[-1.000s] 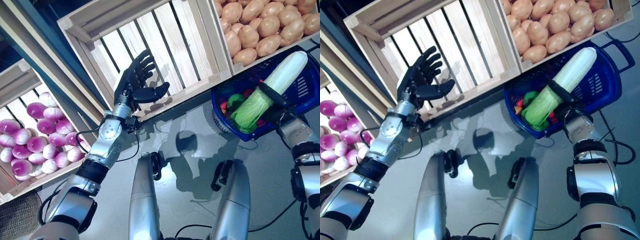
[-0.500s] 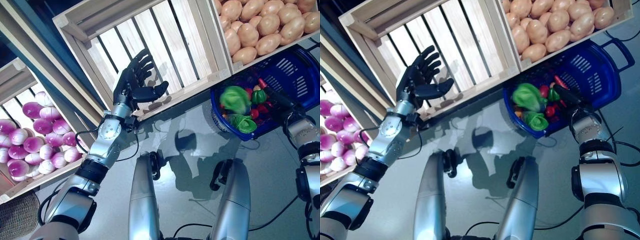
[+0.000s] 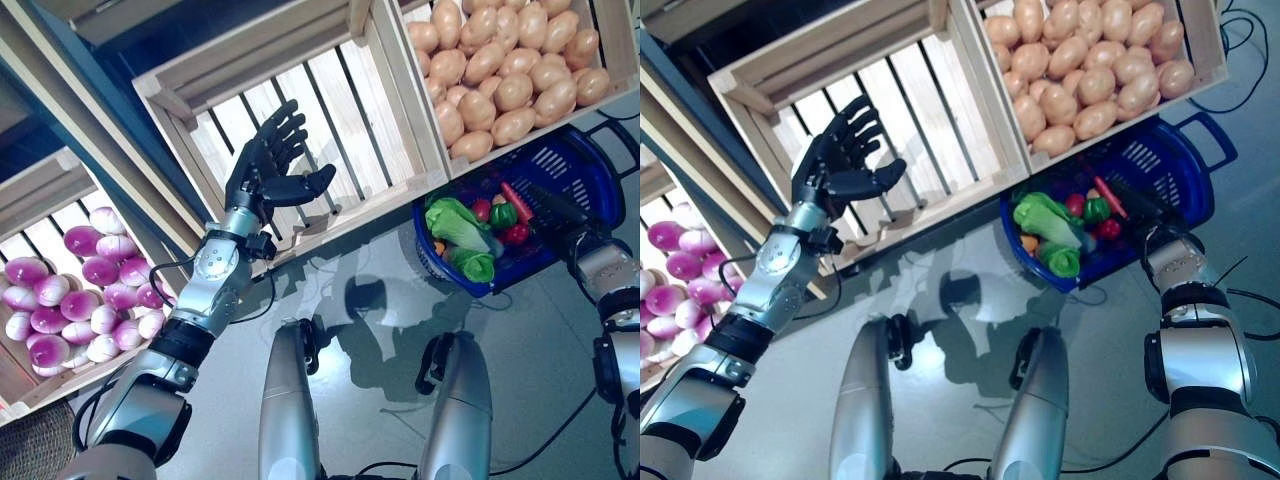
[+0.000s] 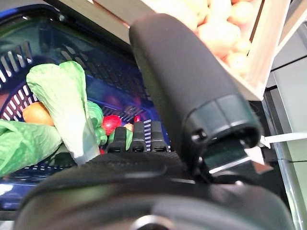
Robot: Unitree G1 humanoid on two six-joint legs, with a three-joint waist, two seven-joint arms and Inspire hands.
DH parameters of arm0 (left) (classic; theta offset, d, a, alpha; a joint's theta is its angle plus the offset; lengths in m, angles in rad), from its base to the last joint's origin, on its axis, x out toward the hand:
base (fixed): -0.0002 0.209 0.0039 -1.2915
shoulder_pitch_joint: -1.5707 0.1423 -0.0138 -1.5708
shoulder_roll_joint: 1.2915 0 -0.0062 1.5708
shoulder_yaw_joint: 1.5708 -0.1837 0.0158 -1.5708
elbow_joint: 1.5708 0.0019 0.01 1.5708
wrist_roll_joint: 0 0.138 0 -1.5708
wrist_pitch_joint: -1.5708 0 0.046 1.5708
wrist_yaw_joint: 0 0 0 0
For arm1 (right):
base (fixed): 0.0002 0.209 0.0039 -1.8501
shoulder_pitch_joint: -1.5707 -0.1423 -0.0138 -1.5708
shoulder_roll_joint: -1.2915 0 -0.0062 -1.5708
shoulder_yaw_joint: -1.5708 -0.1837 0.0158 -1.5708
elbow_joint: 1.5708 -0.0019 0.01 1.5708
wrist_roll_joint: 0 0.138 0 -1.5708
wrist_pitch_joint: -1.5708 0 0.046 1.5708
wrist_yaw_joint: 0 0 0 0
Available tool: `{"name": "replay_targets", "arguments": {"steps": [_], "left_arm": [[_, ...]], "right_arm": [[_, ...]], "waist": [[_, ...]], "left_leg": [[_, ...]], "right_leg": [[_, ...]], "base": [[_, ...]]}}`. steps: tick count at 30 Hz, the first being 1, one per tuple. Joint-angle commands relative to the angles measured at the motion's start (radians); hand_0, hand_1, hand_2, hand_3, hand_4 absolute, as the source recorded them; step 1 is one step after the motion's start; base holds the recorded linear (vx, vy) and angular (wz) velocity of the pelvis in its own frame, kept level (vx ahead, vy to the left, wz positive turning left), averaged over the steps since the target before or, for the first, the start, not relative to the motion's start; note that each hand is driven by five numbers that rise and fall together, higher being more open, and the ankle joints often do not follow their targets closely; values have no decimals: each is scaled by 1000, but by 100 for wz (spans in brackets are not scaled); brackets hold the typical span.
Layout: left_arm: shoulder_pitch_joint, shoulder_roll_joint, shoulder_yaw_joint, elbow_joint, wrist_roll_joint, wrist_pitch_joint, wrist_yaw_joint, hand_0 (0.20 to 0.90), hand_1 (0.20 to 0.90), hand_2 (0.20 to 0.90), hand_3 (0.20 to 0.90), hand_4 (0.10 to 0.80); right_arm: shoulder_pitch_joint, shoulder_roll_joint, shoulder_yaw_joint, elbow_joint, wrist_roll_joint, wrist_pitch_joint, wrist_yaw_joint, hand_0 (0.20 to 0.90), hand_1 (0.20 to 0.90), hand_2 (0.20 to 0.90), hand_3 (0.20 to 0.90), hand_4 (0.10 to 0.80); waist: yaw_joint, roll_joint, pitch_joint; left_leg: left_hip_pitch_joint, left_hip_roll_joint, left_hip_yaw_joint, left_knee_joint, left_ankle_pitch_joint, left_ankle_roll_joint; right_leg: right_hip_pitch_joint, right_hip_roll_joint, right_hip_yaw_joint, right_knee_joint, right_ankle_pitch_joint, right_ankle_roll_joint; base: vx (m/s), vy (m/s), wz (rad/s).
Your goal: Put vegetables into the basket
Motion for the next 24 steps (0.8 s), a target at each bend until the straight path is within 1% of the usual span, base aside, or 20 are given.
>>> {"name": "replay_targets", "arguments": {"steps": [1, 3, 5, 6, 8, 9, 11, 13, 15, 17, 19, 21, 22, 24], "left_arm": [[-37, 6, 17, 29, 1, -146, -26, 900, 900, 900, 900, 800], [-17, -10, 16, 64, 0, -147, -40, 900, 900, 900, 900, 800], [17, -34, 20, 98, 23, -136, -52, 900, 900, 900, 900, 800], [32, -45, 23, 113, 45, -123, -50, 900, 900, 900, 900, 800], [98, -87, 29, 148, 88, -101, -46, 900, 900, 900, 900, 800], [104, -88, 29, 147, 92, -100, -45, 900, 900, 900, 900, 800], [174, -125, 38, 173, 145, -94, -40, 900, 900, 900, 900, 800], [250, -154, 51, 202, 182, -102, -48, 900, 900, 900, 900, 800], [335, -191, 63, 229, 224, -114, -63, 900, 900, 900, 900, 800], [388, -221, 59, 260, 265, -131, -71, 900, 900, 900, 900, 800], [433, -246, 67, 312, 271, -151, -89, 900, 900, 900, 900, 800], [464, -269, 85, 356, 258, -152, -106, 900, 900, 900, 900, 800], [479, -280, 88, 387, 281, -151, -118, 900, 900, 900, 900, 800], [501, -298, 80, 428, 307, -161, -127, 900, 900, 900, 900, 800]], "right_arm": [[72, 30, -60, -1, -41, -61, 76, 900, 900, 900, 900, 800], [122, 71, -63, -15, -53, -77, 97, 900, 900, 900, 900, 800], [176, 121, -67, -35, -59, -88, 118, 900, 900, 900, 900, 800], [200, 149, -67, -45, -57, -91, 133, 900, 900, 900, 900, 800], [286, 237, -55, -83, -63, -109, 165, 900, 900, 900, 900, 800], [293, 241, -55, -87, -63, -109, 167, 900, 900, 900, 900, 800], [370, 310, -35, -121, -88, -146, 177, 900, 900, 900, 900, 800], [465, 370, -11, -171, -123, -184, 174, 900, 900, 900, 900, 800], [558, 424, 4, -208, -157, -205, 195, 900, 900, 900, 900, 800], [627, 467, 21, -224, -179, -233, 205, 900, 900, 900, 900, 800], [690, 511, 36, -229, -183, -268, 205, 900, 900, 900, 900, 800], [730, 544, 41, -225, -203, -284, 212, 900, 900, 900, 900, 800], [749, 558, 53, -227, -206, -297, 216, 900, 900, 900, 900, 800], [774, 577, 63, -245, -207, -295, 216, 900, 900, 900, 900, 800]], "waist": [[6, -36, -135], [10, -46, -159], [15, -58, -187], [15, -62, -201], [21, -78, -260], [20, -78, -262], [21, -89, -308], [18, -92, -359], [17, -93, -409], [12, -91, -439], [8, -86, -465], [0, -83, -479], [-6, -82, -485], [-15, -79, -495]], "left_leg": [[178, 15, 70, -211, 17, 33], [235, 7, 72, -290, 51, 35], [301, -4, 79, -370, 83, 37], [336, -6, 90, -412, 100, 36], [436, -30, 106, -541, 154, 33], [447, -31, 107, -552, 159, 33], [524, -45, 115, -652, 196, 29], [606, -63, 125, -773, 239, 25], [661, -75, 131, -867, 280, 22], [706, -81, 141, -940, 307, 17], [744, -86, 152, -1003, 325, 11], [769, -90, 158, -1030, 329, 10], [778, -92, 161, -1037, 327, 9], [786, -95, 164, -1048, 327, 8]], "right_leg": [[97, 6, -15, -155, 138, -70], [161, 17, -30, -229, 162, -69], [237, 36, -52, -315, 187, -68], [273, 49, -62, -360, 197, -66], [393, 92, -92, -522, 240, -60], [404, 95, -94, -534, 245, -60], [496, 133, -108, -667, 282, -55], [580, 169, -102, -799, 319, -44], [643, 189, -98, -903, 363, -37], [687, 202, -96, -967, 388, -29], [728, 212, -101, -1026, 407, -26], [746, 218, -99, -1053, 417, -26], [755, 220, -99, -1072, 425, -25], [763, 223, -96, -1094, 435, -24]], "base": [[117, 43, -13], [117, 18, -14], [163, 2, -11], [208, -14, -9], [271, -32, -14], [269, -30, -9], [244, -13, -6], [302, 30, -11], [289, 58, -16], [191, 53, -14], [156, 54, -7], [130, 53, -8], [104, 52, -7], [68, 45, -3]]}}
